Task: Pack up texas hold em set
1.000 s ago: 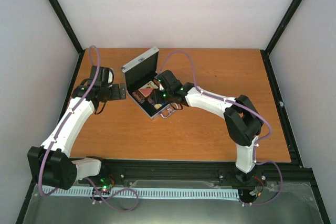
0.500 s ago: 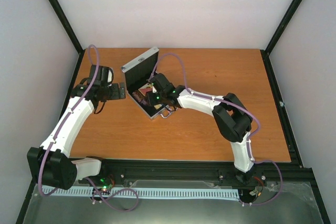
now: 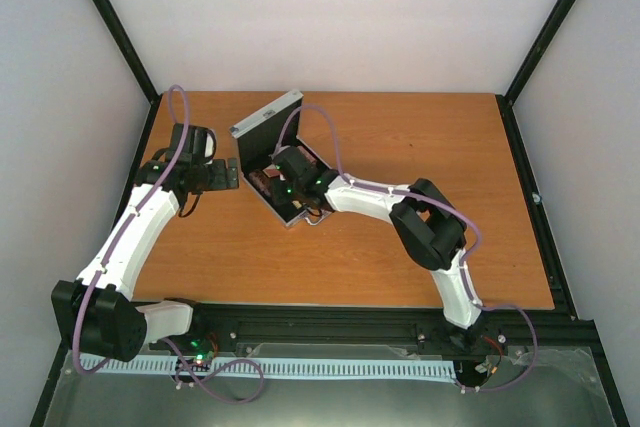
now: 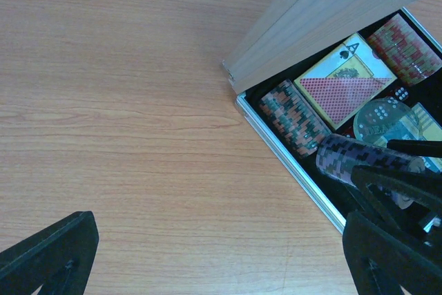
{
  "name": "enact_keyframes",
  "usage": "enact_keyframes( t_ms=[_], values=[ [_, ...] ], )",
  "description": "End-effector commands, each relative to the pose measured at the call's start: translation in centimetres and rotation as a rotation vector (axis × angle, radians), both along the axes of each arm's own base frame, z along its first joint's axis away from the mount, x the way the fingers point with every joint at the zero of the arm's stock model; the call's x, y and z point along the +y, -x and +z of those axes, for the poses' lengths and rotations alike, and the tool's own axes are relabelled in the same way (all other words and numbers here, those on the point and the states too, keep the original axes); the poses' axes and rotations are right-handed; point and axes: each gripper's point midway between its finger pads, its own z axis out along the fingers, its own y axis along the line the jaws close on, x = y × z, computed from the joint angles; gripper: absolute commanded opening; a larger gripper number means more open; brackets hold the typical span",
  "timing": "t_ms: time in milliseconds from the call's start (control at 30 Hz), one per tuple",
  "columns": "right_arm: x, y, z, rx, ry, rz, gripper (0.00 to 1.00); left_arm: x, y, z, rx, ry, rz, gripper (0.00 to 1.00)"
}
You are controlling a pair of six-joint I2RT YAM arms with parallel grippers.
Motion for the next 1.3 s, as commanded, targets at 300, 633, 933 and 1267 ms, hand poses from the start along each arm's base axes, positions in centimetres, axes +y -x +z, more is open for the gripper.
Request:
enact_keyframes(
  t_ms=[300, 633, 933, 1267],
  values=[
    [-0.3, 2.4, -4.9, -0.039, 0.198, -0.102, 0.31, 0.2, -0.4, 0.1, -0.003, -0.013, -0.004, 1.00],
    [-0.9, 3.1, -2.9, -0.059, 0.194, -0.062, 0.78, 0.0, -1.0, 0.3, -0.011, -0.004, -0.005, 1.00],
    [-2.0, 3.8, 2.5, -0.111, 0.177, -0.028, 0.86, 0.1, -1.0, 0.4, -0.019, -0.004, 0.005, 1.00],
    [-6.9, 4.1, 5.8, -0.072, 0.199, -0.072, 1.00, 0.0, -0.8, 0.7, -0.037, 0.012, 0.009, 1.00]
  ],
)
